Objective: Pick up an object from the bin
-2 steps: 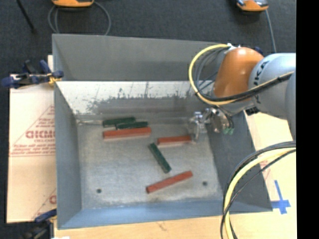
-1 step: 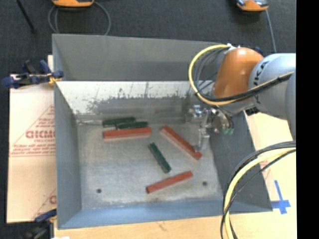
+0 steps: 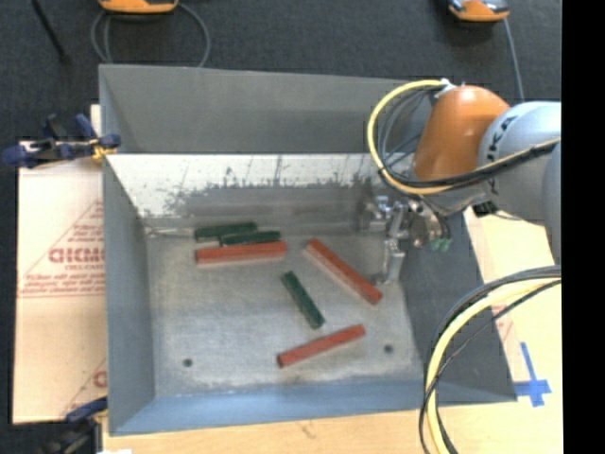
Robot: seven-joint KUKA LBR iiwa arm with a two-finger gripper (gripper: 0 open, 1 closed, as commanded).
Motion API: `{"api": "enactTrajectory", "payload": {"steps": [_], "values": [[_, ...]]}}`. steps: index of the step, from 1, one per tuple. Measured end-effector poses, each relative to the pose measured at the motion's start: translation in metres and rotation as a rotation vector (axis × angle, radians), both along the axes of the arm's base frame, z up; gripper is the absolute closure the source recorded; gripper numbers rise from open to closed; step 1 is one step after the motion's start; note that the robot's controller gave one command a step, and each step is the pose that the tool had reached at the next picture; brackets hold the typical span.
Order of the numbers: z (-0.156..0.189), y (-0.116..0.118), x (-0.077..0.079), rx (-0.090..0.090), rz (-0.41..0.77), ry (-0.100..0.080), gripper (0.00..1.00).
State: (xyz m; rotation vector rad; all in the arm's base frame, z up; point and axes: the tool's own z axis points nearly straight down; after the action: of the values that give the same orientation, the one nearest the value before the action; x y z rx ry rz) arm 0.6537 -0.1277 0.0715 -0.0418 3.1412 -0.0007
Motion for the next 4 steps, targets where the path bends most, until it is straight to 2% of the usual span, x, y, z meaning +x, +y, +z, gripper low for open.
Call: {"api": "enactTrajectory", "payload": {"steps": [1, 2, 3, 4], "values": [[-0.001, 0.054, -0.05, 0.002, -0.135, -0.003, 0.0], [0.086, 0.105, -0.029, 0.002, -0.41, -0.01, 0.0], [-0.002, 0.108, -0.068, 0.0, -0.044, 0.0, 0.0], [0.0, 0.055, -0.031, -0.003, 0.441, -0.006, 0.0]]}}
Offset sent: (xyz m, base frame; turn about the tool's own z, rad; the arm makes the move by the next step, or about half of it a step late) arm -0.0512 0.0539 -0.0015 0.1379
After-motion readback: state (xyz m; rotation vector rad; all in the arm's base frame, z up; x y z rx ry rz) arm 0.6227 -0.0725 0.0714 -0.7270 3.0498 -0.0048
